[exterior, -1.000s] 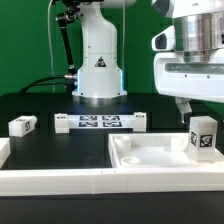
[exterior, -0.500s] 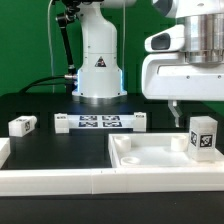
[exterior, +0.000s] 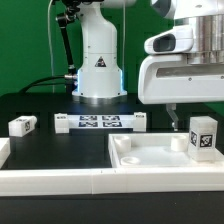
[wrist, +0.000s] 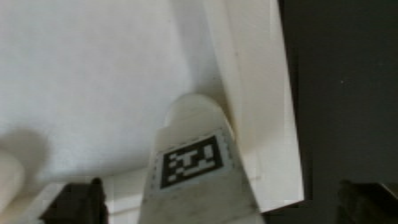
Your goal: Assemble square table
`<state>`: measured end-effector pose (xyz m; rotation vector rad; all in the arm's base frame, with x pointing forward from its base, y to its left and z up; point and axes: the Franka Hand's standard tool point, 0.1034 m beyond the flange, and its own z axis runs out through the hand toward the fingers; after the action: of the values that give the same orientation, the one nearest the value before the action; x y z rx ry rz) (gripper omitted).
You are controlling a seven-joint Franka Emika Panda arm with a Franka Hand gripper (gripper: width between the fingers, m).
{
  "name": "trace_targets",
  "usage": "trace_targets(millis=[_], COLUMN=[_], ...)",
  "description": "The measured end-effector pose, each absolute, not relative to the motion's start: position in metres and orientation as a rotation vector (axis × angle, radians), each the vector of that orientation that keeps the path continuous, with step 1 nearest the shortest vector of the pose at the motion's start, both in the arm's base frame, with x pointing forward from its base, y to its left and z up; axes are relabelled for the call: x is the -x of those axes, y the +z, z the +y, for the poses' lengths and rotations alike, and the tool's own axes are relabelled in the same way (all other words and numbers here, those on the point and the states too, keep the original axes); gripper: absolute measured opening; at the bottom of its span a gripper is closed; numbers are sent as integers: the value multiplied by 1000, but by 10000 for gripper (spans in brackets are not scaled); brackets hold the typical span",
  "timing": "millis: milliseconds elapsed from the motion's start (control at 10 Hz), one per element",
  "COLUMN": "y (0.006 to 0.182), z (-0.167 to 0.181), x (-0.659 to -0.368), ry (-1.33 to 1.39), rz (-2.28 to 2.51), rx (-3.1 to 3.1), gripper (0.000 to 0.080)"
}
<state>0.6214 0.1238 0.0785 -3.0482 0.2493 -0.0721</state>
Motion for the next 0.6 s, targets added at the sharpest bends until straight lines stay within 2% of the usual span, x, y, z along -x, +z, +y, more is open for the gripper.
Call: trace_targets(millis=[300,500,600], y=[82,82,82], z=[120,119,119], x=[-626,-626,-626], ry=[-92,-94,-94], rz=[-69,-102,-102], rx=[3067,3070,3071], gripper=[649,385,385])
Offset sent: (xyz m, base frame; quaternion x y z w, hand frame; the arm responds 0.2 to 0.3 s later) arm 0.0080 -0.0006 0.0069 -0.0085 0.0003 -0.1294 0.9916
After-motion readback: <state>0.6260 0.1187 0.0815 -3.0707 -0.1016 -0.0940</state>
